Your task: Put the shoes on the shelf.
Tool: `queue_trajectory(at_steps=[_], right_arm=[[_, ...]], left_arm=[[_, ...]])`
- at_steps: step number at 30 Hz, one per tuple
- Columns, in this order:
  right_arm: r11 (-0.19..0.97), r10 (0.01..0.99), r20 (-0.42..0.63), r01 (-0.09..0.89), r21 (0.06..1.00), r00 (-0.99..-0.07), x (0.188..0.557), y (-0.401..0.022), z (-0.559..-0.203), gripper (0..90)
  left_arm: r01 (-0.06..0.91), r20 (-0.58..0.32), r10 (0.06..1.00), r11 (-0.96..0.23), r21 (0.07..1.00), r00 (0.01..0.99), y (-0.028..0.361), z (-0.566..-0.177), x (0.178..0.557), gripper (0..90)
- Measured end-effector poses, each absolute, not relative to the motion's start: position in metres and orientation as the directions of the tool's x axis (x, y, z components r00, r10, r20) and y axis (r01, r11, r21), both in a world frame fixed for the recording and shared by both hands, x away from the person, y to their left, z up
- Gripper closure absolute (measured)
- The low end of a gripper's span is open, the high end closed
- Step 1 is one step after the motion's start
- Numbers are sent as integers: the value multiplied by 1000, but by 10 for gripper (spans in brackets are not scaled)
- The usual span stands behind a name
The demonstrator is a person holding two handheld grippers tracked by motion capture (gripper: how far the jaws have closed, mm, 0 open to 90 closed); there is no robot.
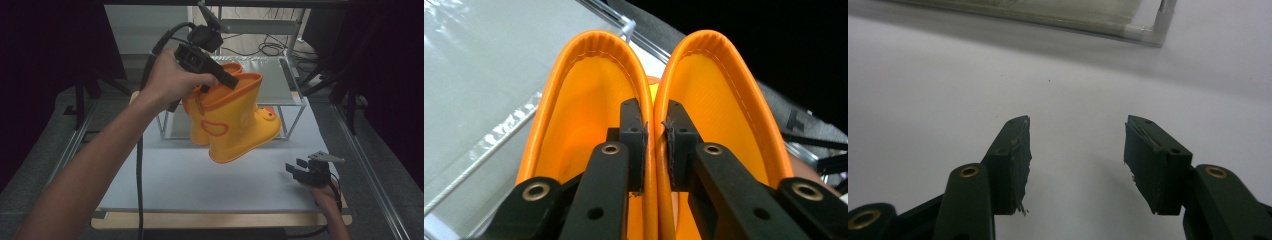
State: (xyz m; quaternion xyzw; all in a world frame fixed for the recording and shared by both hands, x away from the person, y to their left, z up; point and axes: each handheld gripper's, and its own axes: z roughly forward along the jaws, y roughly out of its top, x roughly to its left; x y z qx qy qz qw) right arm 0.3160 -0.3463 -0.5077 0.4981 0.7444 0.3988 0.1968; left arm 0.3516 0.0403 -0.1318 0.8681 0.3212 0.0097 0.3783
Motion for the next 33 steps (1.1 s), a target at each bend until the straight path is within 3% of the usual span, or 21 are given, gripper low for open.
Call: queue_trajectory(at_steps=[11,33], right_arm=[[186,899,105,588,788,-425,316,-346,-509,441],[160,905,125,596,787,-407,315,-354,-510,442]], left_arm=[[596,-208,661,-438,673,721,36,-109,383,817],[679,-224,807,-269,683,546,32,-113,464,818]])
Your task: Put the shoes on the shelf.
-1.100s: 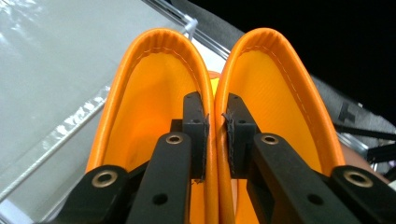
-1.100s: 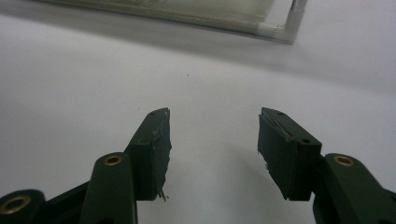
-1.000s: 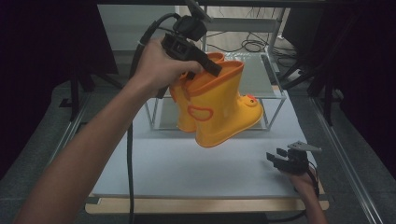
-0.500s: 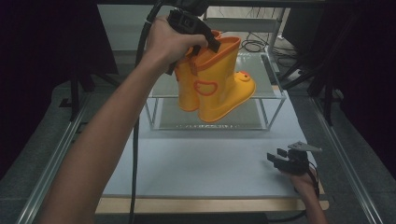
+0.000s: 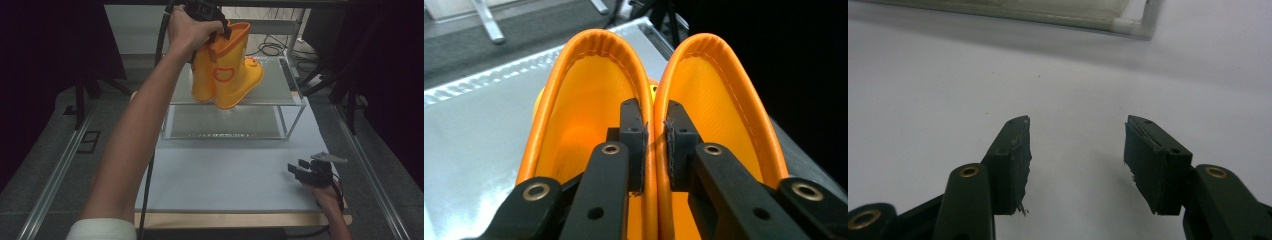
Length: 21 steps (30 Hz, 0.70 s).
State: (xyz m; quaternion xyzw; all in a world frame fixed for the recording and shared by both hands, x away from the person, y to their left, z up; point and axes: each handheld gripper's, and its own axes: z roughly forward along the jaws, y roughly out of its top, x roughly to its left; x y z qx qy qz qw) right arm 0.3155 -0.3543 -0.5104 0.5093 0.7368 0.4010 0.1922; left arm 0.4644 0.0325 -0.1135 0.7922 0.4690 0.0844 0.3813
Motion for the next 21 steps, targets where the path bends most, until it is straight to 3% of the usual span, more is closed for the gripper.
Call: queue_trajectory(at_steps=[21], right_arm=[[148,909,133,603,784,-395,315,-357,-511,443]], left_arm=[[719,-242,902,-100,688,357,40,-141,515,818]])
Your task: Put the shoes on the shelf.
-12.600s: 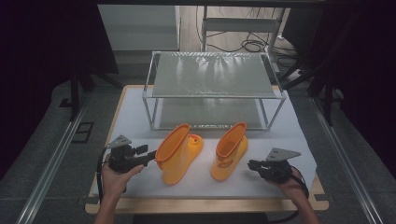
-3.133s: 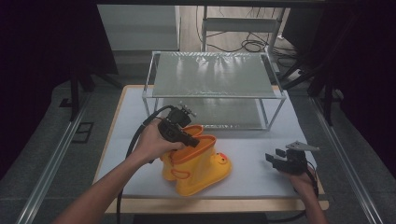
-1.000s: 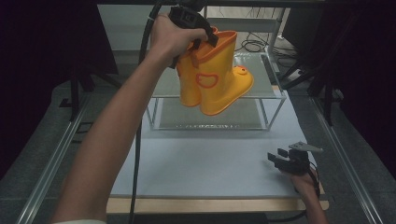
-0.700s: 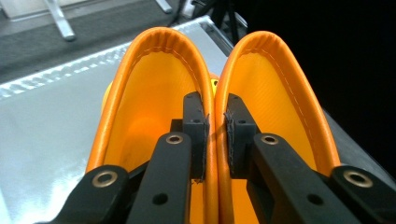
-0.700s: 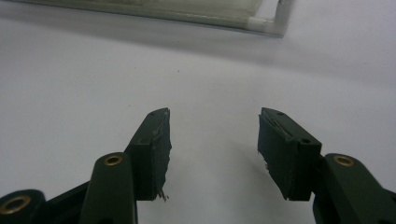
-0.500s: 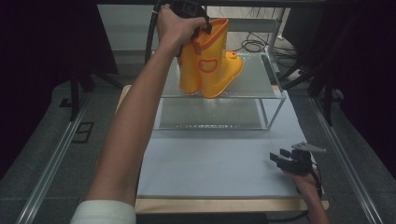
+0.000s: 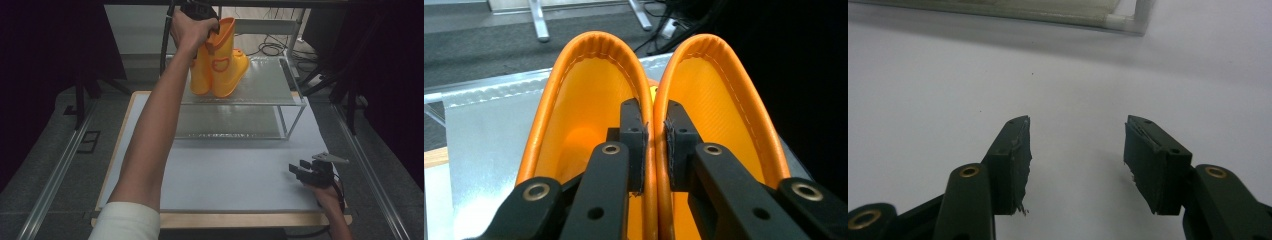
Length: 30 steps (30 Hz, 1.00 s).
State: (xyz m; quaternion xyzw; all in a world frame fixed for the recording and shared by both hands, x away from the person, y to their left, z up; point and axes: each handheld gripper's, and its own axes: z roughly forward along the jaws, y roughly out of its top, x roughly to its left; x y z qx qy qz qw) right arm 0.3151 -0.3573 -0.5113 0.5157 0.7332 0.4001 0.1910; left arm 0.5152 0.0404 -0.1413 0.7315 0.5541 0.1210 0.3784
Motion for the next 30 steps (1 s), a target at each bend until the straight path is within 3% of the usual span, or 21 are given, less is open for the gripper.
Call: queue_trajectory(at_steps=[11,14,18,20,25,30], right_arm=[[151,909,133,610,778,-395,317,-357,-513,442],[156,908,129,609,777,-398,317,-356,-513,440],[161,908,127,611,775,-400,317,-354,-513,440],[163,907,126,613,773,-401,317,-353,-514,440],[167,906,124,613,772,-404,317,-352,-514,439],[157,909,129,615,773,-395,316,-355,-514,439]], left_arm=[[765,-260,905,-102,636,336,33,-177,548,808],[759,-258,904,-102,643,341,34,-178,550,741],[715,-300,872,-79,695,388,37,-168,545,547],[711,-299,868,-84,698,396,38,-162,542,506],[683,-292,845,-112,722,447,51,-151,530,508],[648,-291,812,-135,750,506,68,-142,509,605]])
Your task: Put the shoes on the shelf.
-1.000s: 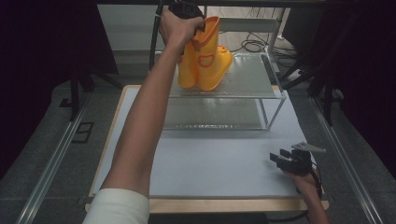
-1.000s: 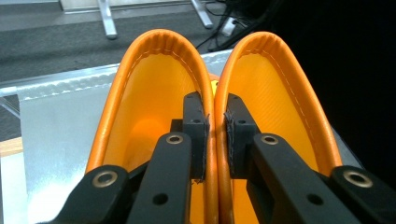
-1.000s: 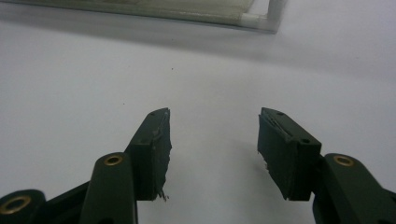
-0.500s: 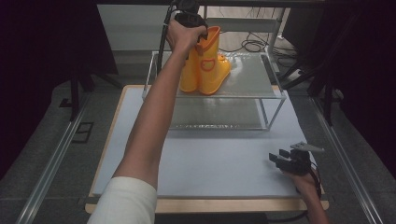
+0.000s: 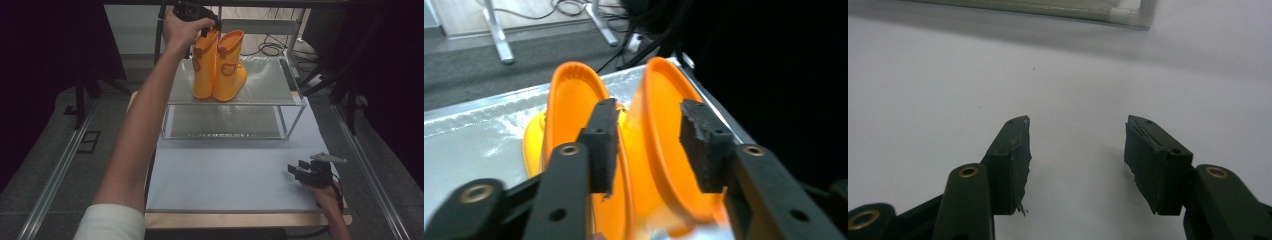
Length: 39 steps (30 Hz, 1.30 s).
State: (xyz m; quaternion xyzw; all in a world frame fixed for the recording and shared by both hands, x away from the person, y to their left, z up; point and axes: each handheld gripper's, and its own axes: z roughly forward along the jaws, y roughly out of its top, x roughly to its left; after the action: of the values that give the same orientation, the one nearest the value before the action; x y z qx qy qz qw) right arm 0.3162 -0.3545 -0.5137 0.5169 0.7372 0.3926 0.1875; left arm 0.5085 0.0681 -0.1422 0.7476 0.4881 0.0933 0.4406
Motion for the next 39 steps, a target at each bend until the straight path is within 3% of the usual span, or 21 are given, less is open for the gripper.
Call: queue_trajectory(at_steps=[5,11,30,39], right_arm=[[147,913,129,608,780,-387,315,-356,-511,439],[141,914,129,598,789,-385,313,-355,-508,439],[188,900,100,585,789,-424,313,-348,-508,439],[194,900,94,582,789,-426,312,-348,-507,439]], left_arm=[[613,-270,790,-162,773,550,88,-137,481,780],[587,-250,769,-193,786,588,107,-140,454,873],[596,-225,800,-196,779,556,149,-196,412,898],[642,-271,800,-177,746,535,164,-241,416,898]])
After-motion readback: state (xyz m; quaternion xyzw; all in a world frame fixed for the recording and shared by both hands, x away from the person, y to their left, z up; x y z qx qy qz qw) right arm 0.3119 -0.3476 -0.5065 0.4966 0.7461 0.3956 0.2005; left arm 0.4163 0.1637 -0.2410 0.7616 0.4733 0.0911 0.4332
